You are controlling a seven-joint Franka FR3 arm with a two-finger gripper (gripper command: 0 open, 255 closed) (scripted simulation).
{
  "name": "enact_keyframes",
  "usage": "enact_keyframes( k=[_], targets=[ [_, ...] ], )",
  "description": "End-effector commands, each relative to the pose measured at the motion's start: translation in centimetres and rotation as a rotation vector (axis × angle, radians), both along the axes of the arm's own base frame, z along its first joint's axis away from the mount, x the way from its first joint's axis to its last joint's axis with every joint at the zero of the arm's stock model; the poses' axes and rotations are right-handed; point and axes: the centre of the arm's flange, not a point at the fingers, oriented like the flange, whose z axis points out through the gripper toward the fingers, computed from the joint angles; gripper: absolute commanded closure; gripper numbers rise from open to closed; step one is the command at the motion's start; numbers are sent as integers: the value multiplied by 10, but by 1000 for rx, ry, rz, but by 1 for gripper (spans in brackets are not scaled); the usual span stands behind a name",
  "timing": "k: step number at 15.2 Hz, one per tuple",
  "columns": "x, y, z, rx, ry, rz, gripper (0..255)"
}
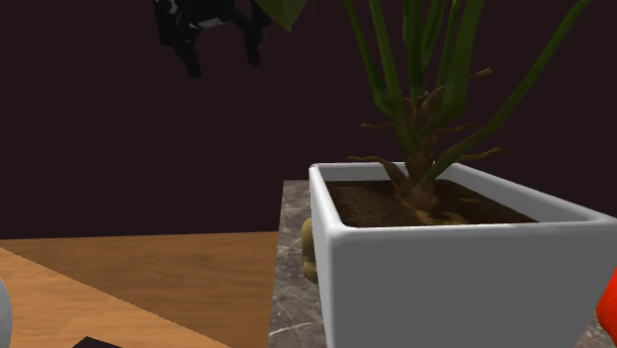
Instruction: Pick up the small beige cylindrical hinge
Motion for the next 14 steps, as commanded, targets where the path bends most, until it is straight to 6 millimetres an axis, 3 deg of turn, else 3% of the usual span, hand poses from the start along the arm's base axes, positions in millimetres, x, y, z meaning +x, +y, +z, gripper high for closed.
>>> enact_keyframes(
  k=[1, 14],
  targets=[
    [0, 0, 0, 0, 0, 0, 0],
    [41, -100, -143, 73, 94, 139, 0]
  ],
)
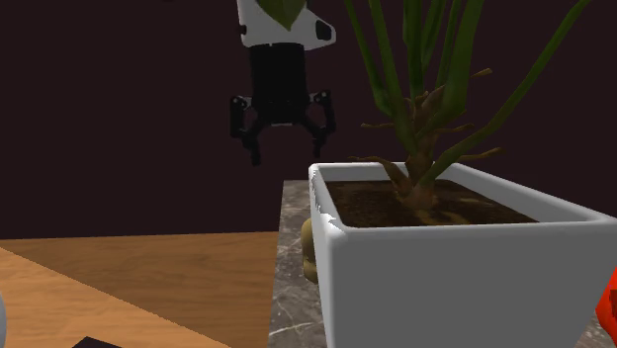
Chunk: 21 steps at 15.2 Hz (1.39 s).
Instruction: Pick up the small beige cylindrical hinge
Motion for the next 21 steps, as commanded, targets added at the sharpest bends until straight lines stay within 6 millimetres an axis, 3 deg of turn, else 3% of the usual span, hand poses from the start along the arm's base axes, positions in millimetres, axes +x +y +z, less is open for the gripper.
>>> enact_keyframes(
  k=[1, 7, 16, 17, 21],
  targets=[
    [9, -13, -24, 11, 13, 23, 0],
    [26, -51, -90, 43, 54, 84, 0],
    [26, -51, -130, 43, 54, 84, 0],
    [26, -51, -131, 43, 54, 84, 255],
    [27, -51, -130, 43, 54, 84, 255]
  ],
)
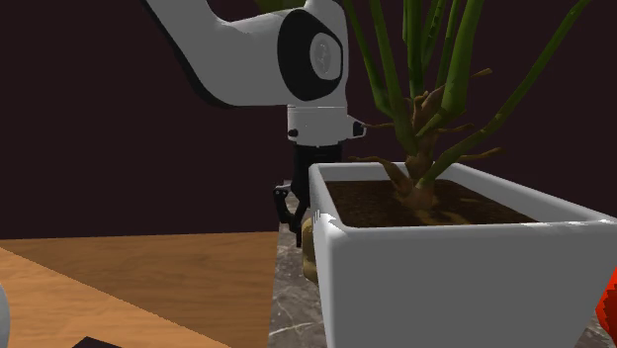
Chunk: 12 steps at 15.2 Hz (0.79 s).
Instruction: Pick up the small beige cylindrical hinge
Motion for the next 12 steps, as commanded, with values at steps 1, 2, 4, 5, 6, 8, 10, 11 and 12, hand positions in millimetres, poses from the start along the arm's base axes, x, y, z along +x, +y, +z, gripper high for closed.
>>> enact_keyframes(
  k=[1, 2, 4, 5, 6, 8, 10, 11, 12],
  targets=[
    [0, 0, 0, 0, 1, 0, 255],
    [0, 0, 0, 0, 1, 0, 255],
    [0, 0, 0, 0, 1, 0, 255],
    [-1, 0, 0, 0, 1, 0, 255],
    [-1, 0, 5, 0, 1, 0, 255],
    [-1, 0, 15, 0, 1, 0, 255],
    [-1, 0, 26, 0, 1, 0, 255],
    [-1, 0, 31, 0, 1, 0, 255],
    [-1, 0, 36, 0, 1, 0, 255]
  ],
)
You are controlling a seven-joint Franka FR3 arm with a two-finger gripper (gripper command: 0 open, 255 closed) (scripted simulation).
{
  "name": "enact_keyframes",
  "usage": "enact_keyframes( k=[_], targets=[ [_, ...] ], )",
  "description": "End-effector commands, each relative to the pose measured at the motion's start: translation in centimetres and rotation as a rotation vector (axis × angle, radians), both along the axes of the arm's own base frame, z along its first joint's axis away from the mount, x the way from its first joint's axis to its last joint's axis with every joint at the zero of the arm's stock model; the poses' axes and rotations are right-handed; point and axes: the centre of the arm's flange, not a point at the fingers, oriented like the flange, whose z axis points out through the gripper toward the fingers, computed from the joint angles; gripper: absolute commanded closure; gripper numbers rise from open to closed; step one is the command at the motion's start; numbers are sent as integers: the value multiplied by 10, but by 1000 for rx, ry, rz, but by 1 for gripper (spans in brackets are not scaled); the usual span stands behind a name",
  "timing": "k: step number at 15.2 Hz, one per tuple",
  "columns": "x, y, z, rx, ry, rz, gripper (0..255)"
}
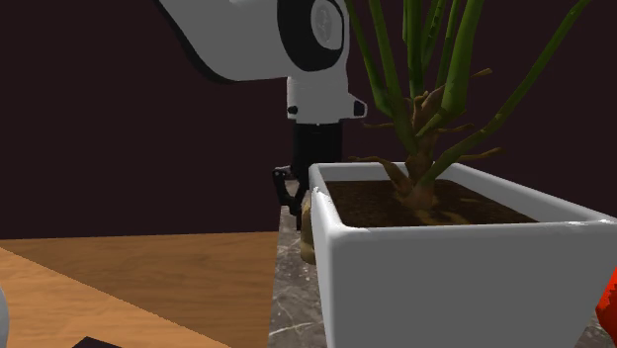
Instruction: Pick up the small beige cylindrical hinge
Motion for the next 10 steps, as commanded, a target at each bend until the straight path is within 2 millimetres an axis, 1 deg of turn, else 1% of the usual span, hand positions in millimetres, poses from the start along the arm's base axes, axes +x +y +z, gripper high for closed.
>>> enact_keyframes(
  k=[1, 8, 10],
  targets=[
    [0, 0, 11, 0, 0, 0, 255],
    [0, 0, 48, 0, 0, 0, 255],
    [0, 0, 49, 0, 0, 0, 255]
  ],
)
